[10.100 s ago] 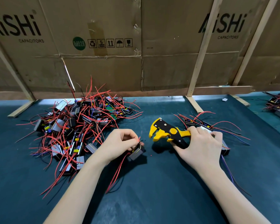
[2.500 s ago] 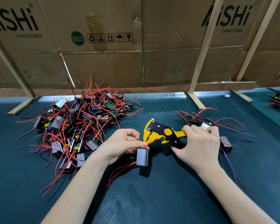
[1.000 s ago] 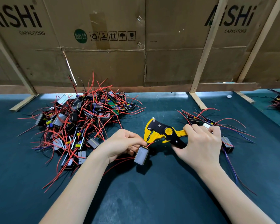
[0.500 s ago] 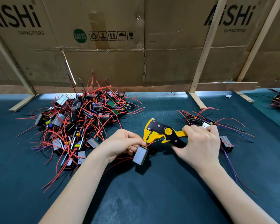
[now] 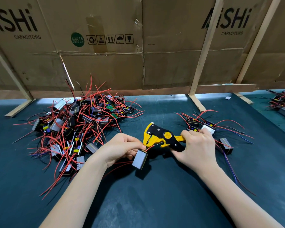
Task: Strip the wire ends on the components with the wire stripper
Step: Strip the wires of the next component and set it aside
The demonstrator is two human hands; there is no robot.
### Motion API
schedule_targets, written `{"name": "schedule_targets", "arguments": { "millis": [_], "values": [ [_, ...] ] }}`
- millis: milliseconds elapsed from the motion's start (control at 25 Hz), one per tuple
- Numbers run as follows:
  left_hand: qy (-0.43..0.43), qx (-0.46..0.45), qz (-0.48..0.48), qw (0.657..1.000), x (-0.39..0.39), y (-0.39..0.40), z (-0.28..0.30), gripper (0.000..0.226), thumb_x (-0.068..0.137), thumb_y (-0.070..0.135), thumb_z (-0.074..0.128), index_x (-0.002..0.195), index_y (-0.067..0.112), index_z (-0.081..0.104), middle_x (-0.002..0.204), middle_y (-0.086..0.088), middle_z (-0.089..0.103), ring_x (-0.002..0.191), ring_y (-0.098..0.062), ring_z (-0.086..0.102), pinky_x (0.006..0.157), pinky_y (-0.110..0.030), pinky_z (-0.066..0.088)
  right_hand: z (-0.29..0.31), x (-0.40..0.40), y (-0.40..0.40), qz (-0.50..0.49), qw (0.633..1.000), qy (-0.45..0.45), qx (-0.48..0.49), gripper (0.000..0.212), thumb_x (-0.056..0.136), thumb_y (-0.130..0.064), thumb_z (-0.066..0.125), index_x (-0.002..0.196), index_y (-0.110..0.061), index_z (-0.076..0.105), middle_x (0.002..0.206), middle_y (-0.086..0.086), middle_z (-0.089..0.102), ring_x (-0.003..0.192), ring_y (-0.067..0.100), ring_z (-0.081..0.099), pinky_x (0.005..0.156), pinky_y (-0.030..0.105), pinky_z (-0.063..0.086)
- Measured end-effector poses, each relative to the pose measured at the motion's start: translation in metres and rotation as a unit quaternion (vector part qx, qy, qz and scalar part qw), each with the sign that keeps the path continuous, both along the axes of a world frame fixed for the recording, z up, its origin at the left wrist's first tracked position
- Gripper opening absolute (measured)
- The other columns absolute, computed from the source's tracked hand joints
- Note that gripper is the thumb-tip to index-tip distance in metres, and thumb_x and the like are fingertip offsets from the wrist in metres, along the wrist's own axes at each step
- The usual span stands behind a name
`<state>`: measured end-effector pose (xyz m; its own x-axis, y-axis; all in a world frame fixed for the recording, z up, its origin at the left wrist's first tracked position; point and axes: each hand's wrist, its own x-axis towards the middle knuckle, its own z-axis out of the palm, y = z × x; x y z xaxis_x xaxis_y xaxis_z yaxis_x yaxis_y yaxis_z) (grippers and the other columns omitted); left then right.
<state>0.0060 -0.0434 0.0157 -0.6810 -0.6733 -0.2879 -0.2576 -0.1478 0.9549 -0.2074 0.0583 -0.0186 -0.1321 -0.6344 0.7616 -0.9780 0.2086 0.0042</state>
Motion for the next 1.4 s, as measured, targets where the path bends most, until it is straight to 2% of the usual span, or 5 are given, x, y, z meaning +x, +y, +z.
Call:
{"name": "schedule_targets", "arguments": {
  "millis": [240,840,1000,1200,1400],
  "values": [
    [0.006,-0.001,-0.008,1.0,0.001,0.0,0.002,0.021,0.082,0.006,0.07,0.062,0.012,0.073,0.058,0.0,0.049,0.046,-0.006,0.037,0.048,-0.012,0.037,0.003,-0.002,0.002,-0.003,0.996,0.015,-0.09,0.048,0.074,-0.052,0.054,0.046,-0.014,0.041,0.041,0.001,0.042,0.039,0.026,0.033,0.05,0.028,0.023],
    [0.06,0.027,0.072,0.995,-0.013,0.015,0.006,0.011,0.093,0.003,0.058,0.083,0.006,0.063,0.058,0.0,0.057,0.044,-0.003,0.051,0.045,-0.016,0.046,0.015,-0.015,0.009,-0.081,0.962,-0.252,-0.073,0.045,0.071,-0.062,0.069,0.073,-0.02,0.053,0.07,-0.006,0.061,0.069,0.028,0.059,0.077,0.039,0.039],
    [0.264,0.21,0.02,0.941,-0.047,0.045,0.002,0.068,0.084,0.013,0.064,0.146,0.018,0.036,0.14,-0.007,0.053,0.127,-0.018,0.053,0.096,-0.034,0.05,0.028,-0.027,0.017,-0.114,0.934,-0.316,-0.123,0.041,0.072,-0.055,0.078,0.079,-0.018,0.059,0.071,-0.005,0.059,0.068,0.026,0.055,0.082,0.042,0.044],
    [0.159,-0.147,0.023,0.976,-0.025,0.022,0.004,0.061,0.093,0.011,0.062,0.147,0.021,0.036,0.147,0.004,0.048,0.132,-0.004,0.048,0.112,-0.032,0.039,0.032,-0.03,0.018,-0.12,0.921,-0.352,-0.116,0.041,0.073,-0.056,0.075,0.081,-0.018,0.06,0.071,-0.004,0.059,0.068,0.021,0.051,0.084,0.05,0.048],
    [-0.06,-0.522,0.284,0.802,0.023,-0.019,0.011,0.029,0.083,-0.004,0.063,0.105,0.013,0.069,0.099,0.001,0.07,0.099,-0.021,0.062,0.091,-0.035,0.046,0.019,-0.021,0.014,-0.103,0.967,-0.233,-0.029,0.042,0.07,-0.054,0.076,0.075,-0.019,0.053,0.071,-0.002,0.061,0.074,0.029,0.06,0.077,0.041,0.036]
  ]
}}
